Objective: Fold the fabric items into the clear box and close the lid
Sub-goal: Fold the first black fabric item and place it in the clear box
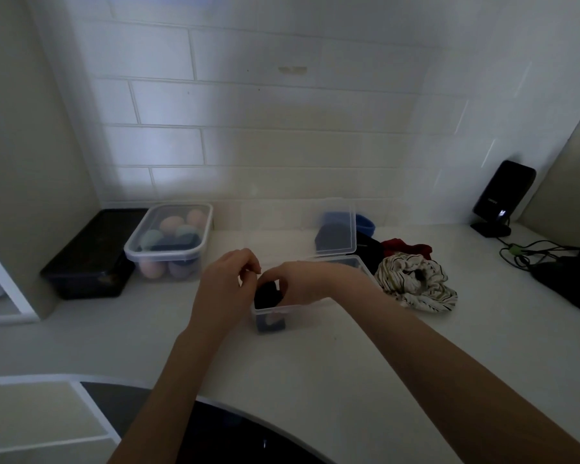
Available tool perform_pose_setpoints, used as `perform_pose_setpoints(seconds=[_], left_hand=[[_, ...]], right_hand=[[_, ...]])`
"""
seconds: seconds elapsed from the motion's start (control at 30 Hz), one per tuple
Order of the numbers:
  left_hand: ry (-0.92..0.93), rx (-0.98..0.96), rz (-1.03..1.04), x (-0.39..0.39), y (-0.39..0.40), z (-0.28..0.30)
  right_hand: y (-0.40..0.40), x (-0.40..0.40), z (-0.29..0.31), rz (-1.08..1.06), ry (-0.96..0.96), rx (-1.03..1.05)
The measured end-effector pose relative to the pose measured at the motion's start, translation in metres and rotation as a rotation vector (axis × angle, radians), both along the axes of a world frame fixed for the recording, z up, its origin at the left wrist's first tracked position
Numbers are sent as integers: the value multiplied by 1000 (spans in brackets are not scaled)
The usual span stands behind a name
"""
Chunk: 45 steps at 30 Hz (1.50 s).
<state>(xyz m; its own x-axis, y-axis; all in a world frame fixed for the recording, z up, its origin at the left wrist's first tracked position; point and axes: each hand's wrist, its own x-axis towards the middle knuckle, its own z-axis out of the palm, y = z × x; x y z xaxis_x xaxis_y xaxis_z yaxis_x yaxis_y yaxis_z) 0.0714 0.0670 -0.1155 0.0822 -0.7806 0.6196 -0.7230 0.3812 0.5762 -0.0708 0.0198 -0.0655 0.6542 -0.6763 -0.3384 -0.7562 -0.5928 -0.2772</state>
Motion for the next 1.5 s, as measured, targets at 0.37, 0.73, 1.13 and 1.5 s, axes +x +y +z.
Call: perform_pose_setpoints(seconds=[0.37,0.73,1.13,1.5], left_hand=[[63,27,7,0,2,-2],[168,33,7,-6,4,-3],[131,72,3,-5,5,2],[114,49,-41,-8,9,22]], right_hand=[[-3,-33,1,-363,-480,270],[1,6,-21,-708,-571,266],[8,-7,1,-687,-536,283],[-8,-82,33,-920,-1210,-115]])
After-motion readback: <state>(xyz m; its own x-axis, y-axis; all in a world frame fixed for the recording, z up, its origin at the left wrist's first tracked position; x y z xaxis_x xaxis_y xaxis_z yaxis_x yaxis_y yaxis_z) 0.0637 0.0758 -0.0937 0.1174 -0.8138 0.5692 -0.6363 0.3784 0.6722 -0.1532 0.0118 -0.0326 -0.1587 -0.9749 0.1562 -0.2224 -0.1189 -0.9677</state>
